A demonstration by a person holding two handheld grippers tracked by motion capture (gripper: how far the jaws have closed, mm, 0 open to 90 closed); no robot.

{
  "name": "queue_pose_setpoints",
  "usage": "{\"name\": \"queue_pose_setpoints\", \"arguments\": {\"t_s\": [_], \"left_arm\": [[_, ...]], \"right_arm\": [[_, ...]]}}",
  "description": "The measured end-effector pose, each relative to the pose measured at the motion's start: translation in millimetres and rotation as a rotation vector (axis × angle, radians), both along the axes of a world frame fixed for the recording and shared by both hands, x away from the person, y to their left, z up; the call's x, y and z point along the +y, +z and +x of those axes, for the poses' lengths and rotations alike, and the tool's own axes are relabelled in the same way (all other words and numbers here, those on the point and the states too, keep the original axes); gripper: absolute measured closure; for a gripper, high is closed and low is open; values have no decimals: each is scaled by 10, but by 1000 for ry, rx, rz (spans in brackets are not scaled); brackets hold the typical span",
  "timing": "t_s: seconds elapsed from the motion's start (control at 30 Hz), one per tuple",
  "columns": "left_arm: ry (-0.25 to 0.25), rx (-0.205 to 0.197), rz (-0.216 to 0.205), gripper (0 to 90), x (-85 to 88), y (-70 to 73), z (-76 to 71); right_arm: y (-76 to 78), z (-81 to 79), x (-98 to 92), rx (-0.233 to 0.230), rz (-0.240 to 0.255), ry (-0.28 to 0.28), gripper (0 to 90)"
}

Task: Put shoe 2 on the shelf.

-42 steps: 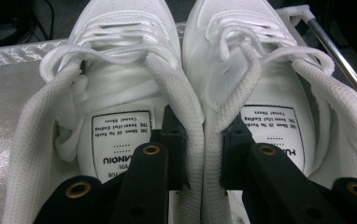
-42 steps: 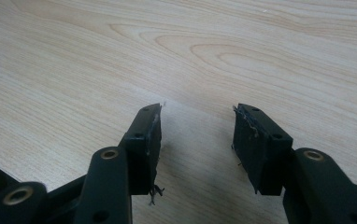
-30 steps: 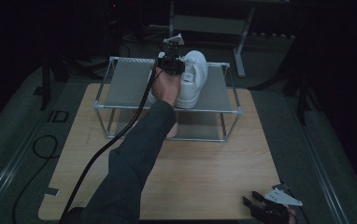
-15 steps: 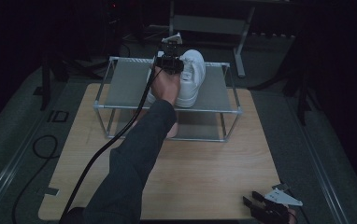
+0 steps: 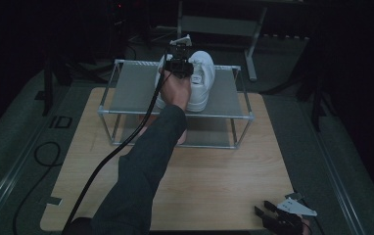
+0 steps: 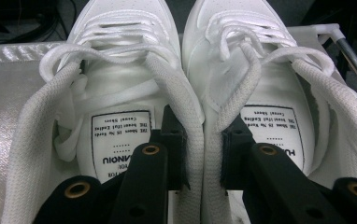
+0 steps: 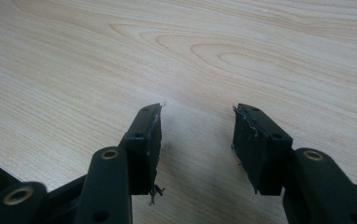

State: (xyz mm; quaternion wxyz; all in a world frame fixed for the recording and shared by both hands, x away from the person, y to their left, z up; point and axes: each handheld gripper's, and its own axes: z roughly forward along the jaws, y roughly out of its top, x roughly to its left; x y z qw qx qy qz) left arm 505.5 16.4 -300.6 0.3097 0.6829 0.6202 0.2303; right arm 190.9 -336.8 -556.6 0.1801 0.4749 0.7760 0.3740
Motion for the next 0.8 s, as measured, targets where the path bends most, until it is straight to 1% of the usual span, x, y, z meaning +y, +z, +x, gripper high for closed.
{"name": "queue_pose_setpoints", "arguments": {"t_s": [0.17,0.27,0.33,0.53,0.8], "left_arm": [[22,-7,2,761,-16,-21,5],[27,-3,-2,759,-27,-22,7],[40,-4,-9,757,-34,-25,5],[48,-5,1,754,-80,-37,8],[67,9,-12,751,-101,-31,11]], "right_arm": [[0,-1,0,0,-1,1,511],[0,-1,-1,0,-1,1,511],[0,-2,0,0,-1,1,511],[2,-6,-1,2,-1,0,512],[2,-7,0,2,0,0,512]]}}
